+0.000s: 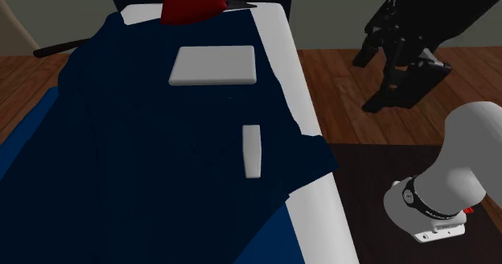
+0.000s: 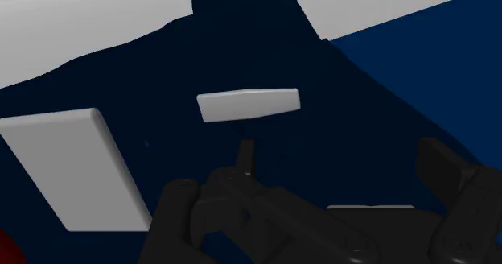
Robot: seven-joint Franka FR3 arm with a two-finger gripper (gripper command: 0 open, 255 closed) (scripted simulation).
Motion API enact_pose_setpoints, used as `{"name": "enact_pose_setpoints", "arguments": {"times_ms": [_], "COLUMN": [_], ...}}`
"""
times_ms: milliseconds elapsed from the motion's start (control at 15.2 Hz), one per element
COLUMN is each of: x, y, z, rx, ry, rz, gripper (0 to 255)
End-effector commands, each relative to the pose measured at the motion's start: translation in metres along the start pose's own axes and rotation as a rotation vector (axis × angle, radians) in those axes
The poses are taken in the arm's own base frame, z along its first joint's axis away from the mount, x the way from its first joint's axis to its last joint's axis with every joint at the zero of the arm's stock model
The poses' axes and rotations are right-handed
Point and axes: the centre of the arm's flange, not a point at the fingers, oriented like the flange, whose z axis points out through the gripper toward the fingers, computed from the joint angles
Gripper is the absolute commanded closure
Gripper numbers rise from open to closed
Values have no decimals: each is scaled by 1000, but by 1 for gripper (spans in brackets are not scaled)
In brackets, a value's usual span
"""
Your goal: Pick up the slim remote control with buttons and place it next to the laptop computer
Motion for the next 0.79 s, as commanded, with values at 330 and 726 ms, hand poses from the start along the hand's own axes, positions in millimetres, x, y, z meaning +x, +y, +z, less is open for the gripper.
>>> {"name": "enact_pose_setpoints", "arguments": {"times_ms": [330,726], "x": [33,70], "y": [-2,5], "z": [60,133], "rx": [-6,-13], "ry": [-32,-71], "rz": [214,470], "gripper": [0,0]}}
